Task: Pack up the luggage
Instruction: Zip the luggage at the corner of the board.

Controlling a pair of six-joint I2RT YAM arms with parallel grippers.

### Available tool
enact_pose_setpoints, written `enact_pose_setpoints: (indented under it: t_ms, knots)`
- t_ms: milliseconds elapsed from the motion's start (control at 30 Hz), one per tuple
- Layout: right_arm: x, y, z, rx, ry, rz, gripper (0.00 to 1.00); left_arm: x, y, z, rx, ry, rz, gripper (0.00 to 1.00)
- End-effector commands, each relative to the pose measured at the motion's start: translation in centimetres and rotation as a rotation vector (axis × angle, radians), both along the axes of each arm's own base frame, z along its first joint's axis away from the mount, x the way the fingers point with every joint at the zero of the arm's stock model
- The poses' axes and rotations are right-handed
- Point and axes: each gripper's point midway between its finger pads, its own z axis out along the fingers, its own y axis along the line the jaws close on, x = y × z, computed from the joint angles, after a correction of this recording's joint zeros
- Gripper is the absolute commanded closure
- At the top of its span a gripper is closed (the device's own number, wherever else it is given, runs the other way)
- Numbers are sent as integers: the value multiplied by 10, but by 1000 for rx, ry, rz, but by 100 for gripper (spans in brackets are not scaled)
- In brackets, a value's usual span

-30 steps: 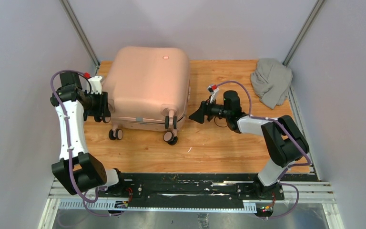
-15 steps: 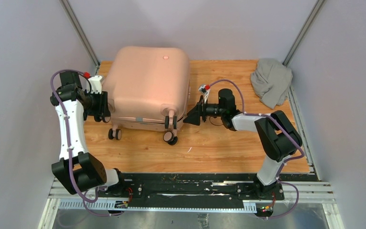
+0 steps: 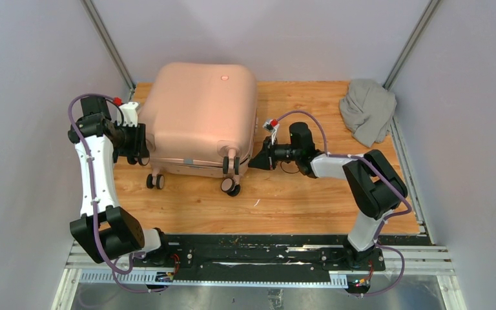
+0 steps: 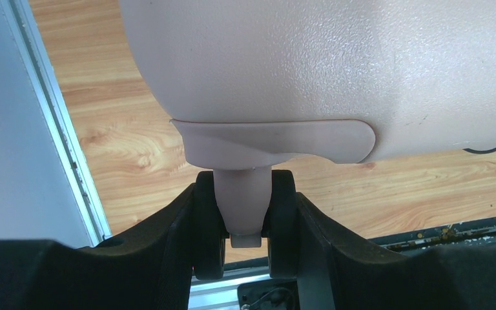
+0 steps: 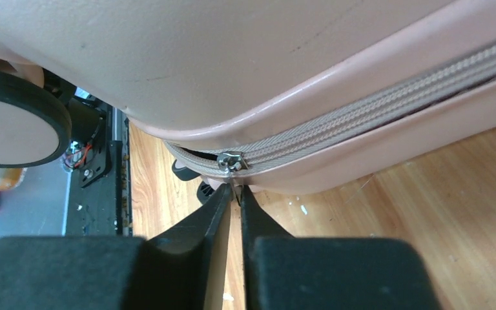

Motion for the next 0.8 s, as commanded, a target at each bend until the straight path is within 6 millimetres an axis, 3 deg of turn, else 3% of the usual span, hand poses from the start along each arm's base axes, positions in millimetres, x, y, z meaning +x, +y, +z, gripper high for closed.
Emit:
enact_pose_setpoints:
  t_ms: [0, 100, 233, 467, 767]
  knots:
    - [8, 4, 17, -12, -85, -38, 92, 32, -7, 66, 39, -279, -86, 100]
    - [11, 2, 22, -13, -105, -67, 97, 32, -8, 66, 40, -281, -87, 100]
    - [12, 1, 24, -17, -103, -77, 95, 31, -8, 65, 43, -280, -88, 100]
    - [12, -1, 21, -34, -96, -110, 100, 31, -8, 66, 39, -282, -86, 100]
    - [-26, 9, 16, -100, -192, -111, 100, 29, -16, 64, -3, -284, -97, 100]
